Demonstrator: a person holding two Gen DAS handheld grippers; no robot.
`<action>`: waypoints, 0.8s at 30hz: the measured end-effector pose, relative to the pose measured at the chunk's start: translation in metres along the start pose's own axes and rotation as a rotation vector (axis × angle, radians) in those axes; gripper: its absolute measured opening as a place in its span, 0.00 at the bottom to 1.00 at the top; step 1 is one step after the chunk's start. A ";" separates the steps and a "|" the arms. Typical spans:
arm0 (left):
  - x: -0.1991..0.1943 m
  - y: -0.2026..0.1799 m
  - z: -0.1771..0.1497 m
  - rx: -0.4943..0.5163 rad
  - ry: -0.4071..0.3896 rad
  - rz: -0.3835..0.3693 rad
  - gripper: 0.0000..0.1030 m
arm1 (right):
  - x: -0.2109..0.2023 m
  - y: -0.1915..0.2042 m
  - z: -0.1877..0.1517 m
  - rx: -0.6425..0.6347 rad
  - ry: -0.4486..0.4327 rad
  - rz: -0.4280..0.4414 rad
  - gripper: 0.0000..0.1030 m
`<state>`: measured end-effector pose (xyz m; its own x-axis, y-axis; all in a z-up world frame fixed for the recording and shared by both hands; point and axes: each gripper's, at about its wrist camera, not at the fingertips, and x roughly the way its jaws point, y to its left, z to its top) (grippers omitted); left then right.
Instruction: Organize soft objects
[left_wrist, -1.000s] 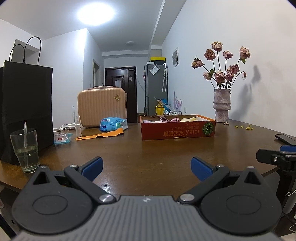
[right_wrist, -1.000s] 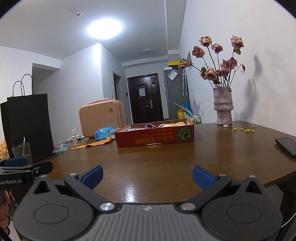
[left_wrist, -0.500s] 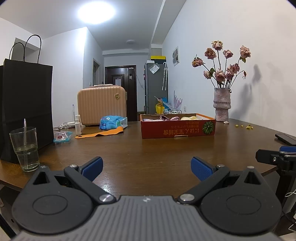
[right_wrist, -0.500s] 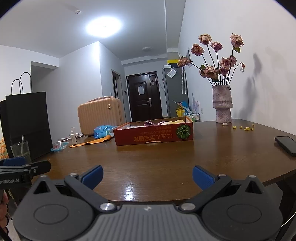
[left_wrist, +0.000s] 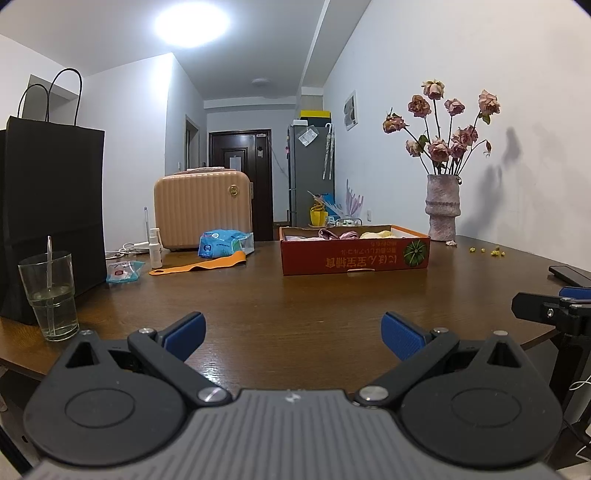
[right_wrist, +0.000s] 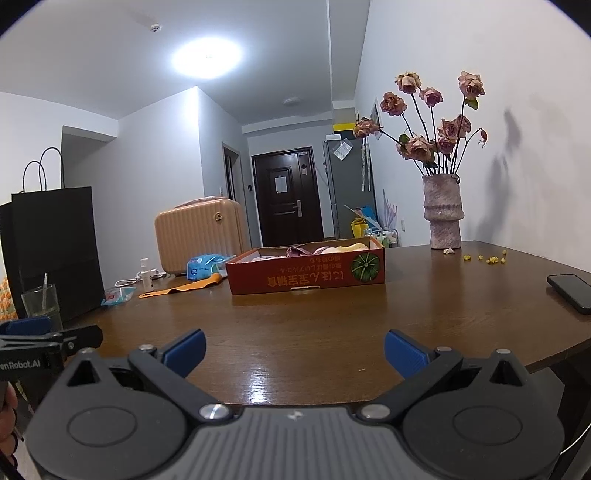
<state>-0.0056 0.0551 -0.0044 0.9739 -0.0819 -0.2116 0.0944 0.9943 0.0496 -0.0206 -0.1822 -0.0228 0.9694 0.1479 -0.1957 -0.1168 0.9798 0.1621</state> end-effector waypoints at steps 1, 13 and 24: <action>0.000 0.000 0.000 -0.001 0.001 0.000 1.00 | 0.000 0.000 0.000 0.000 0.000 0.000 1.00; 0.001 0.002 0.000 0.000 0.006 -0.005 1.00 | 0.001 0.000 -0.001 0.002 0.006 0.003 1.00; 0.002 0.001 -0.001 0.000 0.009 -0.007 1.00 | 0.003 -0.003 -0.001 0.008 0.013 -0.004 1.00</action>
<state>-0.0041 0.0565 -0.0057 0.9714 -0.0879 -0.2205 0.1009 0.9937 0.0485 -0.0173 -0.1840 -0.0248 0.9669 0.1462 -0.2091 -0.1115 0.9792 0.1694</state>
